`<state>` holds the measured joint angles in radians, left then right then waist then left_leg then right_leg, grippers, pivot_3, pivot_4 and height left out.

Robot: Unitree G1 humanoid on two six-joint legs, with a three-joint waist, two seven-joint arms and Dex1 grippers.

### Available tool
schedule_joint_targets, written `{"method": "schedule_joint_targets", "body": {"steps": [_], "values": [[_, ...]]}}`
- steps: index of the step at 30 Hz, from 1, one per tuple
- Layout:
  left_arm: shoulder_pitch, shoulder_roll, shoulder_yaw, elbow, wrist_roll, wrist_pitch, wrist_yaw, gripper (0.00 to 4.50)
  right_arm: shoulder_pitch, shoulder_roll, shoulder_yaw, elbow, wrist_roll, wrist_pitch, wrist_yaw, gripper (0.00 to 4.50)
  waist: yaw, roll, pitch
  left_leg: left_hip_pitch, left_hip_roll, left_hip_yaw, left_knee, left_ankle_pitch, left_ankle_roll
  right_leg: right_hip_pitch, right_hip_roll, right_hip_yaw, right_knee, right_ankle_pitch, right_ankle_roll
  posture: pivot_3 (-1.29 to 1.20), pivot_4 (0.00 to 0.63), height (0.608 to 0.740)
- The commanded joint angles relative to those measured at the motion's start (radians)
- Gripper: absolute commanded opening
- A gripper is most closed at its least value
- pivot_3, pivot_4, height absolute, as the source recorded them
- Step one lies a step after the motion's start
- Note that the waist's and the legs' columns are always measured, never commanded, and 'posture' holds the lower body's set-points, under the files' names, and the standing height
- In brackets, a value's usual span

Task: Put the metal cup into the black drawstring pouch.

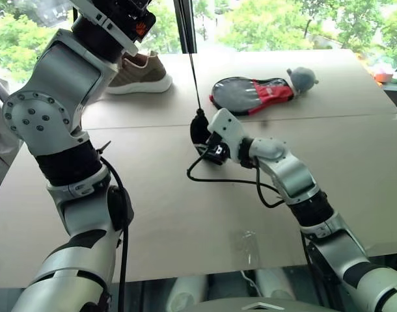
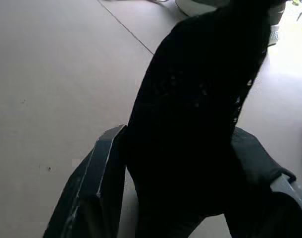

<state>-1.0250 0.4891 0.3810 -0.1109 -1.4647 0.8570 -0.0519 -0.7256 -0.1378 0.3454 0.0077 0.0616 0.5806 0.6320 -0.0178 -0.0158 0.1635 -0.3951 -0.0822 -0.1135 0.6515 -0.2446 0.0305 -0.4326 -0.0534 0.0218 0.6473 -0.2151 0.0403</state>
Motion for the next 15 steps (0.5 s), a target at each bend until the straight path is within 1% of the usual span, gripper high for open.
{"method": "schedule_joint_targets", "body": {"steps": [1,4,7,8,12,15], "values": [[0.045,0.045,0.014,-0.053,0.008,0.0,-0.049,0.0,0.009,-0.012,-0.035,-0.072,0.086,0.042,0.075,2.52,0.0,0.0,0.0,0.0,0.0,0.0,0.0,0.0,0.0,0.0,0.0,0.0,0.0,0.0,0.0,0.0,0.15,0.74],[0.194,0.128,-0.019,-0.089,0.103,0.036,-0.145,0.0,0.056,-0.078,-0.075,-0.149,0.165,0.097,0.144,2.52,-0.002,0.0,0.0,0.0,0.0,0.0,0.0,0.0,0.0,0.0,0.0,0.0,0.001,0.0,0.0,0.0,0.15,0.74],[0.333,0.196,-0.058,-0.137,0.191,0.044,-0.241,0.0,0.098,-0.144,-0.096,-0.173,0.187,0.103,0.171,2.52,0.0,0.0,0.0,0.0,0.0,0.0,-0.001,0.0,0.0,0.0,0.0,0.0,0.0,0.0,0.0,0.0,0.15,0.74],[0.385,0.209,-0.064,-0.152,0.211,0.043,-0.273,0.0,0.11,-0.166,-0.107,-0.177,0.194,0.103,0.178,2.52,0.002,0.0,0.0,0.0,0.0,0.0,-0.001,0.0,0.0,0.0,0.0,0.0,0.0,0.0,0.0,0.0,0.15,0.74],[0.595,0.269,-0.097,-0.183,0.365,-0.007,-0.399,0.0,0.154,-0.247,-0.191,-0.206,0.266,0.153,0.205,2.52,0.004,0.001,0.0,0.0,0.0,0.0,-0.001,0.0,0.0,0.0,0.0,0.001,-0.001,0.0,0.0,0.0,0.15,0.74],[0.674,0.281,-0.115,-0.207,0.421,-0.019,-0.452,0.0,0.187,-0.305,-0.219,-0.226,0.297,0.182,0.222,2.52,0.005,0.001,0.0,0.0,0.0,-0.001,-0.002,0.0,0.0,0.0,0.0,0.002,-0.001,0.0,0.0,0.0,0.15,0.74]]}}
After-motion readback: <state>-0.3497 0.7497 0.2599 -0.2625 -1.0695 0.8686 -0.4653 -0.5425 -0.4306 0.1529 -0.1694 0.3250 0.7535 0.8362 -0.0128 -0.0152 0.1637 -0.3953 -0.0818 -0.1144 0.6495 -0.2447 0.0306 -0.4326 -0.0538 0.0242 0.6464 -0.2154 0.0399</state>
